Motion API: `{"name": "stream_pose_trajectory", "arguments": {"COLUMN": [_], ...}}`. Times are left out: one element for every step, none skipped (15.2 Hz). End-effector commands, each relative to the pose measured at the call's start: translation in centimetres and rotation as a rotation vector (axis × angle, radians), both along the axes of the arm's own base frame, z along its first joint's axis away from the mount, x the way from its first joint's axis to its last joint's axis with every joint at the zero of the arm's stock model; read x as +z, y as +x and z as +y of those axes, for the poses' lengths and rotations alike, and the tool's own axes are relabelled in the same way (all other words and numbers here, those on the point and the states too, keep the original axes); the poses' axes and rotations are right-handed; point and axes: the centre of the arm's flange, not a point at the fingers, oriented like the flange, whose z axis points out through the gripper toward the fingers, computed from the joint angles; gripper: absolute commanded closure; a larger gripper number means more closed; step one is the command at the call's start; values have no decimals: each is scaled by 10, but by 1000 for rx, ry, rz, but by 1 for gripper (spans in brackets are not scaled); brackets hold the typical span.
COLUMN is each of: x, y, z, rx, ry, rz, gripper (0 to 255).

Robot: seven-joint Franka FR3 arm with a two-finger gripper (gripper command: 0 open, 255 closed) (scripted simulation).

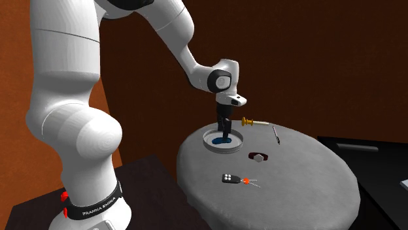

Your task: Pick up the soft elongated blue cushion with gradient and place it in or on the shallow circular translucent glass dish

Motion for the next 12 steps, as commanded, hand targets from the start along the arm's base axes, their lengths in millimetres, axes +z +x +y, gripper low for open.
{"name": "stream_pose_trajectory", "arguments": {"x": [13,26,39,50,50,50,50,50,50,50,50,50], "y": [1,2,3,3,3,3,3,3,3,3,3,3], "z": [0,0,0,1,1,1,1,1,1,1,1,1], "rx": [0,0,0,0,0,0,0,0,0,0,0,0], "ry": [0,0,0,0,0,0,0,0,0,0,0,0], "rz": [0,0,0,0,0,0,0,0,0,0,0,0], "gripper": [0,0,0,0,0,0,0,0,0,0,0,0]}}
